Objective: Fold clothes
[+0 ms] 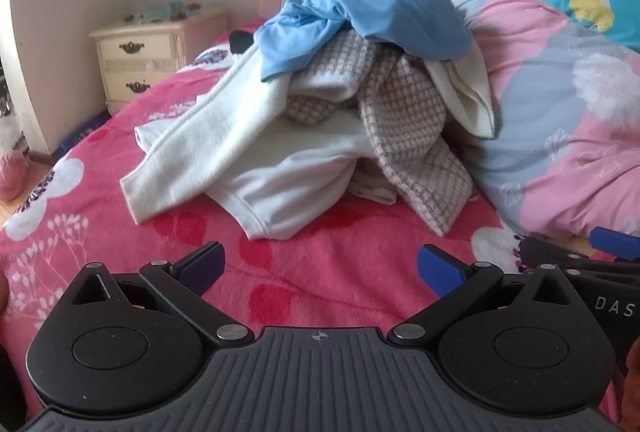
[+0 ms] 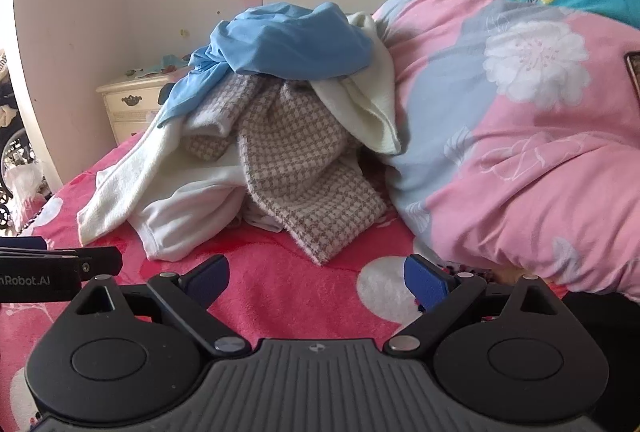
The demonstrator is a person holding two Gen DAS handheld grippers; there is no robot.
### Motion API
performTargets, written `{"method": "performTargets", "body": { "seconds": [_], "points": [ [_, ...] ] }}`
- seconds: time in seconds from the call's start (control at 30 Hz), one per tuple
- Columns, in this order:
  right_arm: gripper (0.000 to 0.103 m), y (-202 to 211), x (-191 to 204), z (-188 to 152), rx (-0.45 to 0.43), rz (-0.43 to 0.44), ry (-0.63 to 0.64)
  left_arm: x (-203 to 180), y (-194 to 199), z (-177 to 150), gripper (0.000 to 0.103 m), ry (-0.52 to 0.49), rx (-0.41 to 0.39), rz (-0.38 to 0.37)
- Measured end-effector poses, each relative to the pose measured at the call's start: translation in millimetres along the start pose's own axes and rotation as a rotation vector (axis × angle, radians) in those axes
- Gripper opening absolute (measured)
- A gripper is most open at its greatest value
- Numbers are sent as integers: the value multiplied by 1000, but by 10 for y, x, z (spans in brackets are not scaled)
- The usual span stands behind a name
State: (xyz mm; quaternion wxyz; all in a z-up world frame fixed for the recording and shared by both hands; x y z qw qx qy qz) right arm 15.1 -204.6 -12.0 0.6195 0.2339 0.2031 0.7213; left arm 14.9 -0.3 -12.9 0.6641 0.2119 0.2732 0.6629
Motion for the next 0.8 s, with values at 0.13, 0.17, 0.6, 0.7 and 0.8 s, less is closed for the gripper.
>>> {"method": "performTargets", "body": {
  "seconds": [0.13, 0.17, 0.6, 0.7, 0.8],
  "points": [
    [97, 32, 21, 0, -1, -30, 4, 38, 10, -14, 103, -2, 26, -14],
    [97, 40, 27, -1, -2, -37, 5, 47, 13, -17, 103, -3, 33, -18],
    [97, 204, 236, -25, -43, -104, 20, 116, 60, -64, 103, -64, 62, 52],
    [97, 234, 268, 0, -49, -112, 20, 134, 40, -99, 103, -72, 79, 32],
    [97, 258, 292, 16, -52, -117, 22, 188, 49, -129, 103, -44, 78, 1]
  ]
}}
Point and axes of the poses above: each gripper's, at about its wrist camera, not at the fingertips, and y roughly against the way its jaws point, x to its left, z to its top, the point moved 2 cm from there along -y, roughly the way its jaws point, and after that the axes turned 2 degrees about z, right-handed, at the moved point
